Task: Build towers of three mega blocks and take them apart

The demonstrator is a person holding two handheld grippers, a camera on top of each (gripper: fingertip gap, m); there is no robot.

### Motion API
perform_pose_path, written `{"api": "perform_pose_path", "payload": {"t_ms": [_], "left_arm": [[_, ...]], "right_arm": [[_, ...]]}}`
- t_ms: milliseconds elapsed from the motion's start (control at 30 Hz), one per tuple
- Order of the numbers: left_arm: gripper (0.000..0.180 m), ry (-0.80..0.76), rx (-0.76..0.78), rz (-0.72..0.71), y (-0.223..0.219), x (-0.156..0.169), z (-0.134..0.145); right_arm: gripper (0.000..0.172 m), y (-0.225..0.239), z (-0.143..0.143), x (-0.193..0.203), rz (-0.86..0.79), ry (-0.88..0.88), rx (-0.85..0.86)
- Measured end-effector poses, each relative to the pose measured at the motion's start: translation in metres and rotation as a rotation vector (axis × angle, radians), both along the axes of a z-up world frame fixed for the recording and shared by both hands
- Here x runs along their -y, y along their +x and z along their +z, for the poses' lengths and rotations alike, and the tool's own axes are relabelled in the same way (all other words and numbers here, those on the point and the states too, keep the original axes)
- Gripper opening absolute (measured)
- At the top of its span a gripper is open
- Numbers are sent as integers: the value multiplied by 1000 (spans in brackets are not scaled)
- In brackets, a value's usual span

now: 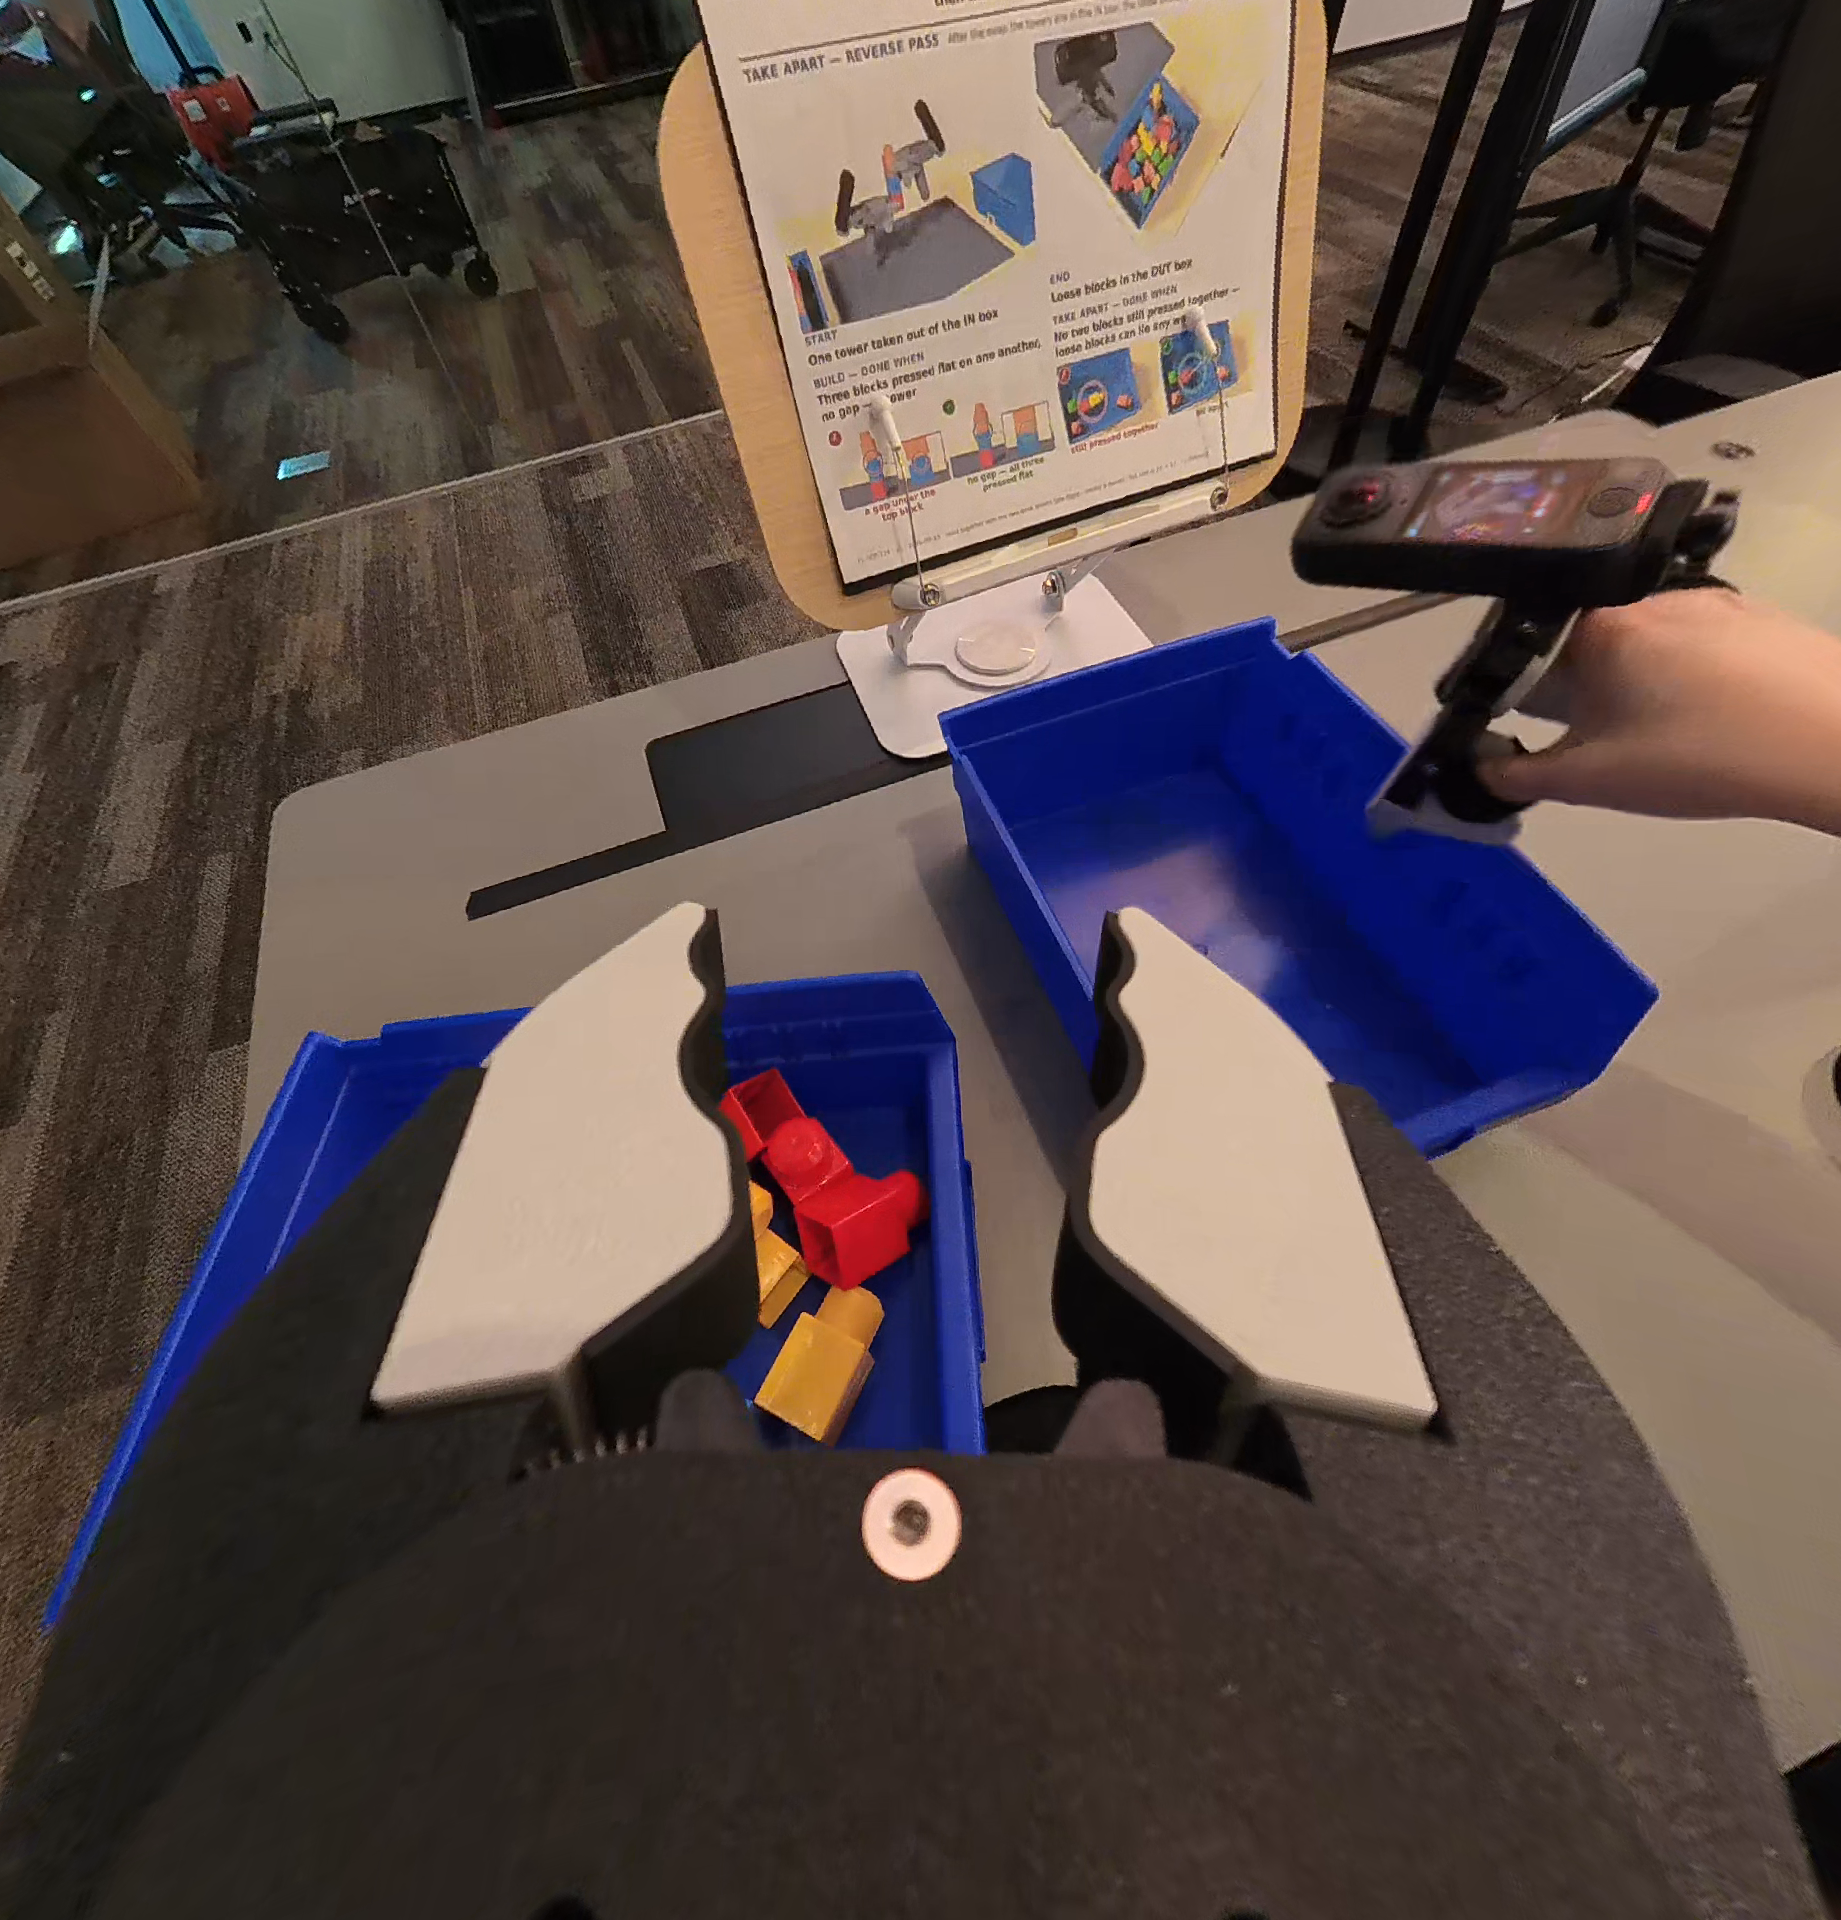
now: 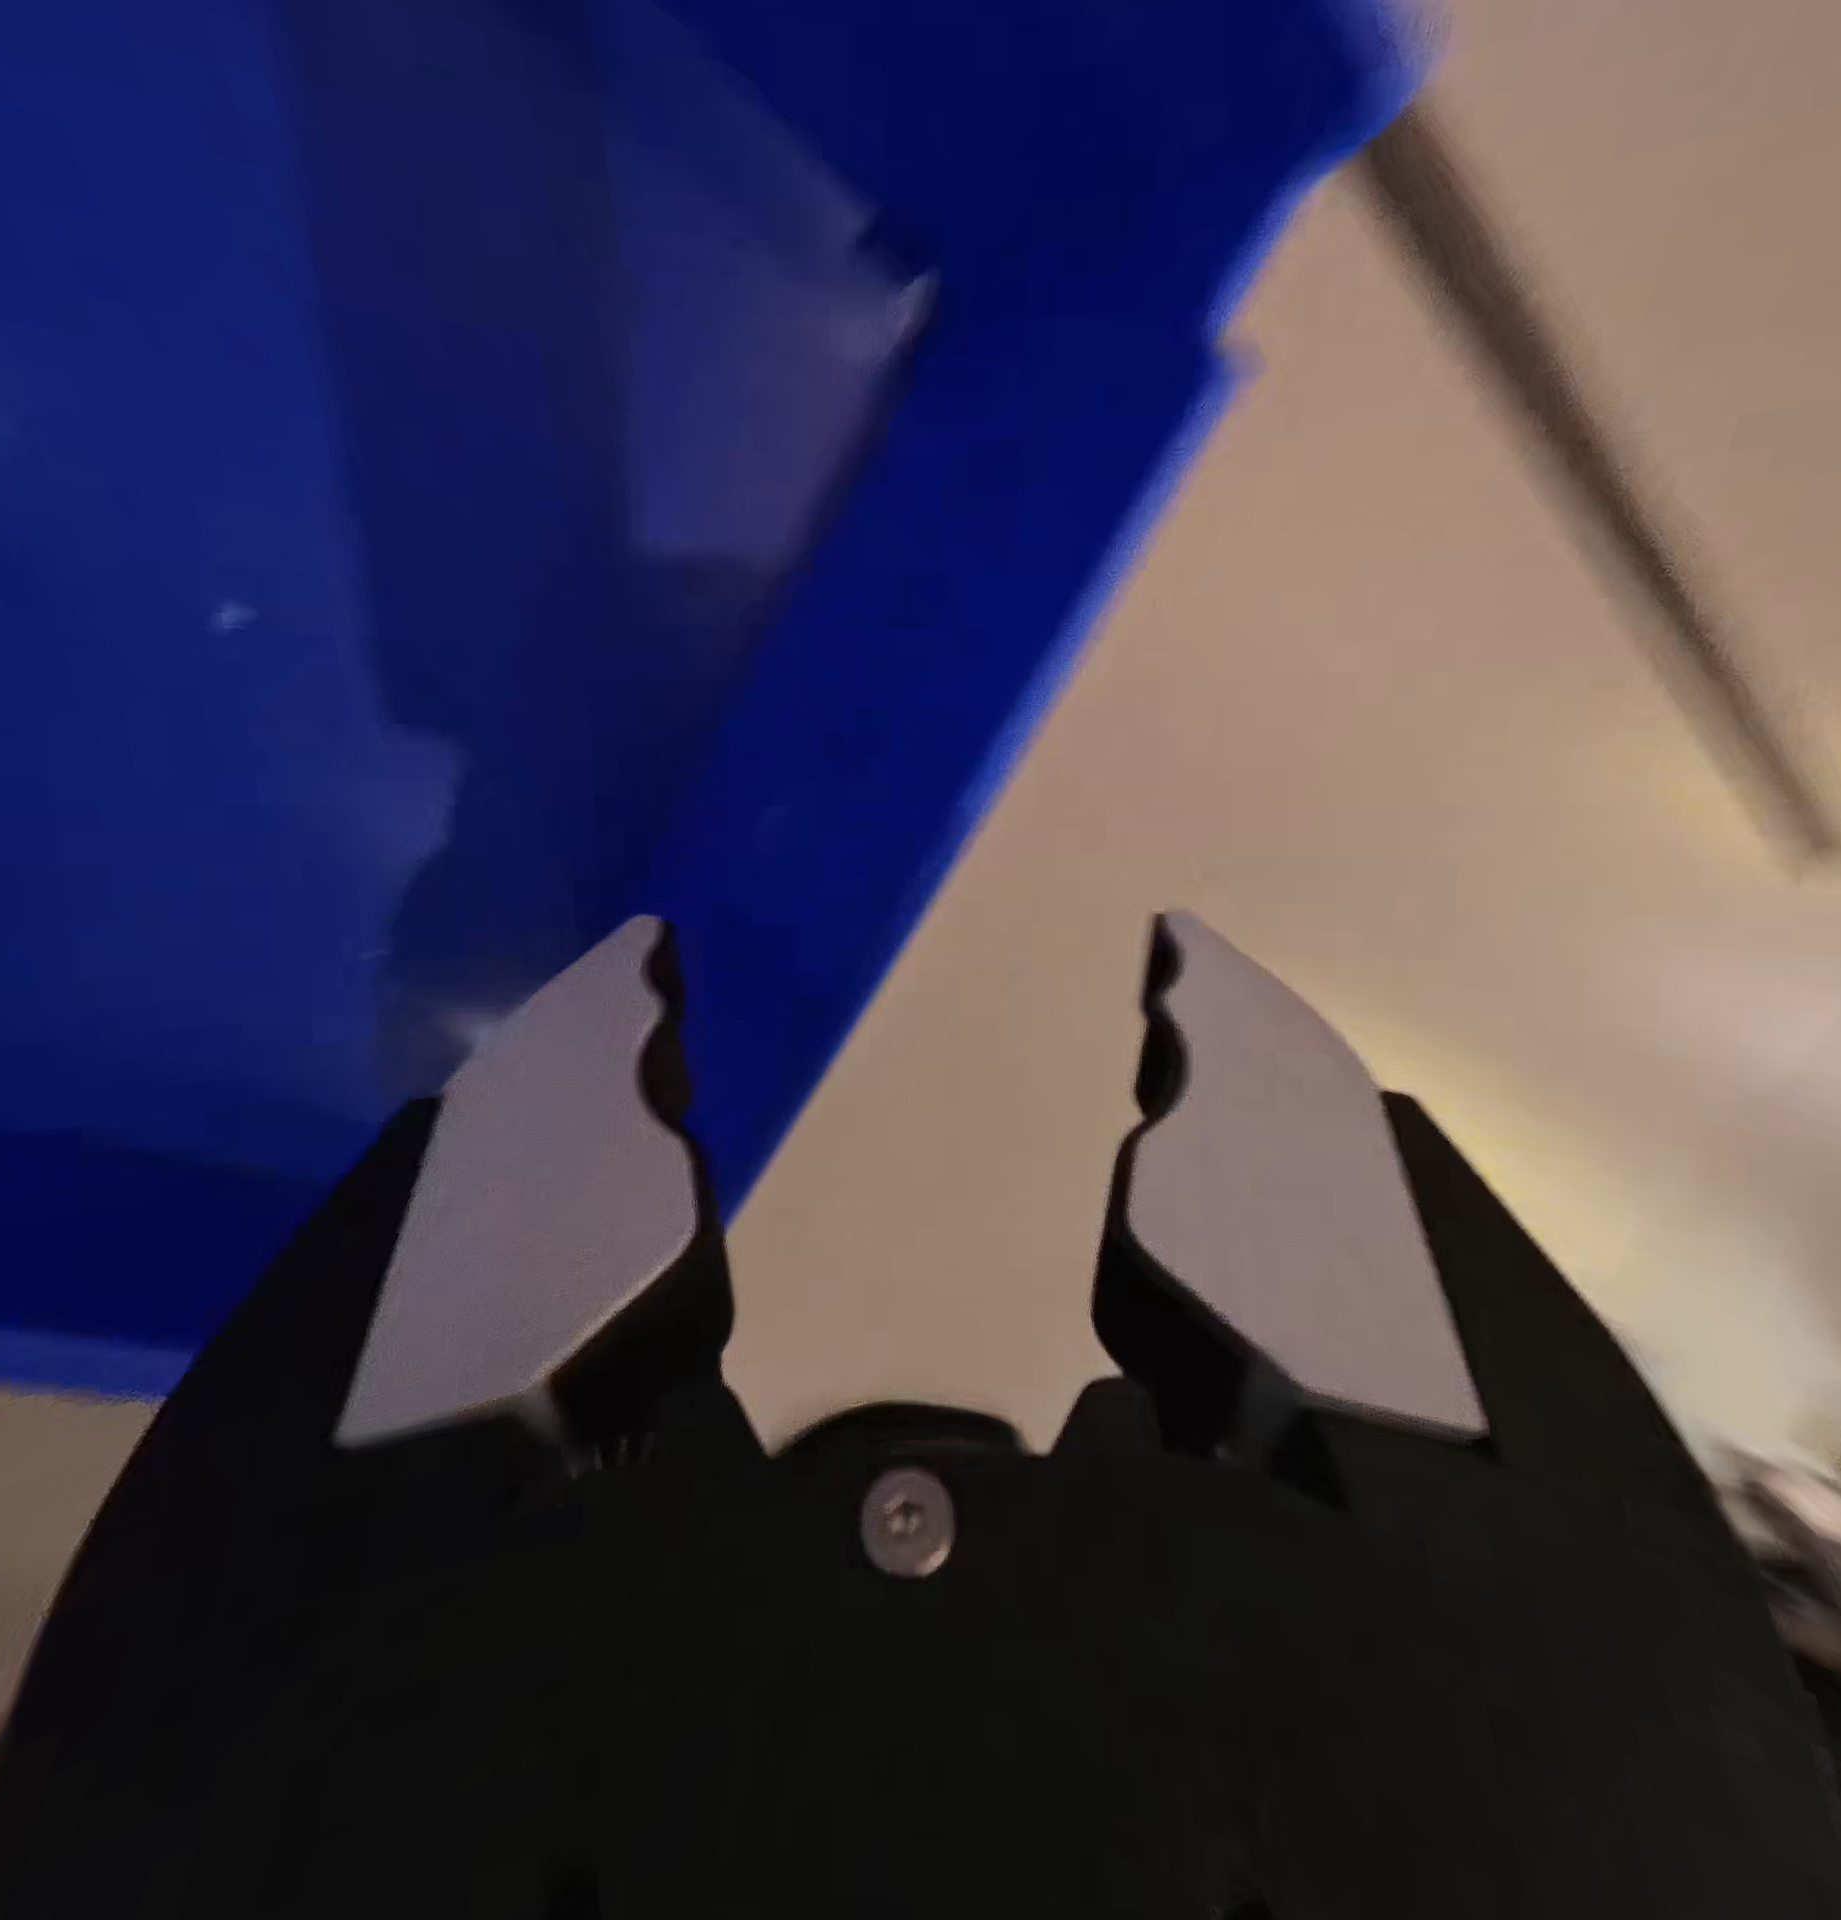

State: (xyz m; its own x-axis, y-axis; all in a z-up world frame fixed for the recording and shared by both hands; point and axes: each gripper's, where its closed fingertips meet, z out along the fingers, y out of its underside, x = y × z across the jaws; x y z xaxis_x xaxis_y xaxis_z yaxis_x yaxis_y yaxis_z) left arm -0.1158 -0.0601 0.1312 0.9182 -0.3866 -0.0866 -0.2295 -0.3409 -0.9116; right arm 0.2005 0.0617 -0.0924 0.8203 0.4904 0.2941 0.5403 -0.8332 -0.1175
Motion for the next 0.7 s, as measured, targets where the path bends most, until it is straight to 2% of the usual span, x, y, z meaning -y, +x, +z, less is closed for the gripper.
{"api": "perform_pose_path", "payload": {"t_ms": [33, 100, 167, 267, 400, 600, 700], "left_arm": [[69, -7, -11, 0, 1, -1, -2], [69, -23, -35, 2, 4, -3, -6], [69, -38, -61, 2, 8, -5, -10], [69, -61, -113, -12, 18, -7, -16], [64, -7, -122, -68, 40, -9, -7], [66, -28, -182, -132, 62, -6, -15], [67, -26, -193, -156, 69, -8, -16]], "right_arm": [[75, -7, -15, 14, -18, -101, -116], [38, -19, -34, 38, -31, -306, -285], [11, -10, -31, 28, -132, -304, -388], [8, 24, -31, 15, -175, -296, -443], [8, 103, -31, 11, -232, -242, -389], [7, 229, -33, 33, -457, -232, -413], [7, 275, -33, 46, -560, -210, -464]]}}
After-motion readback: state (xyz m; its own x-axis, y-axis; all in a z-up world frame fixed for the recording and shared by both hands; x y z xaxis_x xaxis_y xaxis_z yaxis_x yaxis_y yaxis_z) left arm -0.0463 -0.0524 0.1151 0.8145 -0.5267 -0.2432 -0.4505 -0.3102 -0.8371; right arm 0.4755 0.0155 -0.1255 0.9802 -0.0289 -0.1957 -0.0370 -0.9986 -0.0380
